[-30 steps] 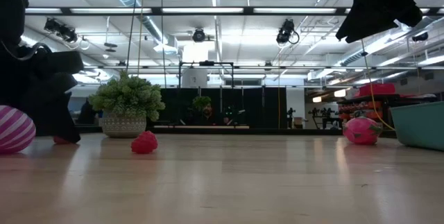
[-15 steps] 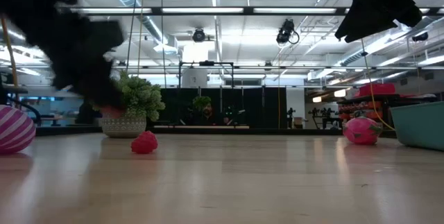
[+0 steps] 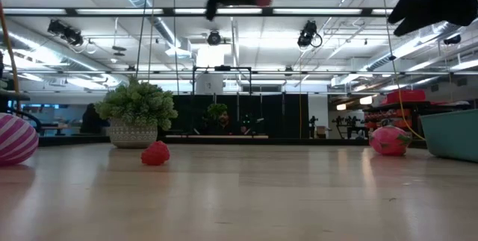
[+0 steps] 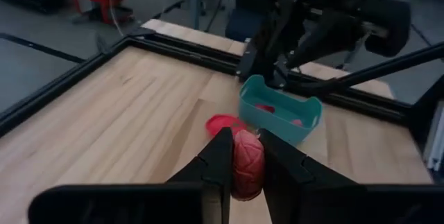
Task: Pick and placing Produce into tupperware
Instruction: Put the pink peach into the green bin
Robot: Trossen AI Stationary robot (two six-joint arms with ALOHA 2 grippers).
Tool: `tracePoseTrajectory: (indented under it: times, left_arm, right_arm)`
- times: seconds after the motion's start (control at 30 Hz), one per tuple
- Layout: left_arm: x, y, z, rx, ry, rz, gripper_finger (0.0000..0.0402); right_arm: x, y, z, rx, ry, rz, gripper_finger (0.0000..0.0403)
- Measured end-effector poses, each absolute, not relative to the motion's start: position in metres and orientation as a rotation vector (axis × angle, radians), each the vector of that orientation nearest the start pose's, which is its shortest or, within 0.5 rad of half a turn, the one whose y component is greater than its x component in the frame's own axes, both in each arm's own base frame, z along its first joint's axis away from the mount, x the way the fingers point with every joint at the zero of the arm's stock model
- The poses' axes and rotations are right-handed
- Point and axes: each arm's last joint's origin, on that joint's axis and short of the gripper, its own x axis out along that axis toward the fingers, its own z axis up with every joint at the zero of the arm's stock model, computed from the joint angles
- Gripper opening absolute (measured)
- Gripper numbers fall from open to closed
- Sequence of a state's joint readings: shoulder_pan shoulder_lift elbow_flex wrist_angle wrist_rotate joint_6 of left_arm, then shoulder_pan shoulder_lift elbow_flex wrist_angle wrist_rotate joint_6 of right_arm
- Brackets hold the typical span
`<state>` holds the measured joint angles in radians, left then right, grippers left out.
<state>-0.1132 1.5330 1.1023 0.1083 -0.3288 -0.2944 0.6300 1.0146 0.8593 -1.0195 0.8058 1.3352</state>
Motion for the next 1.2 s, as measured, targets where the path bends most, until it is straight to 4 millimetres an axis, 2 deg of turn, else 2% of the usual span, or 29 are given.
tracePoseTrajectory:
  times: [0.1, 0.27, 0.47, 0.77, 0.87, 1.0, 1.2]
  left_arm:
    - [0.377, -0.024, 0.282, -0.188, 0.304, 0.258, 0.0061]
    - [0.427, -0.028, 0.248, -0.121, 0.348, 0.246, 0.0069]
    - [0.487, -0.036, 0.229, -0.202, 0.229, 0.000, 0.0070]
    - [0.567, -0.046, 0.191, -0.212, 0.178, -0.136, 0.0065]
    - [0.583, -0.048, 0.174, -0.213, 0.219, -0.136, 0.0071]
    - [0.594, -0.047, 0.165, -0.216, 0.227, -0.133, 0.0074]
    - [0.596, -0.048, 0.141, -0.179, 0.303, -0.131, 0.0070]
  right_arm:
    - [0.137, 0.085, 0.274, 0.476, 0.539, -0.612, 0.0175]
    - [0.123, 0.093, 0.281, 0.449, 0.440, -0.546, 0.0159]
    - [0.110, 0.103, 0.284, 0.374, 0.405, -0.450, 0.0139]
    - [0.097, 0.103, 0.294, 0.255, 0.232, -0.423, 0.0125]
    - [0.097, 0.106, 0.293, 0.247, 0.239, -0.414, 0.0127]
    - [0.098, 0.110, 0.290, 0.240, 0.244, -0.408, 0.0128]
    - [0.098, 0.110, 0.290, 0.250, 0.242, -0.410, 0.0126]
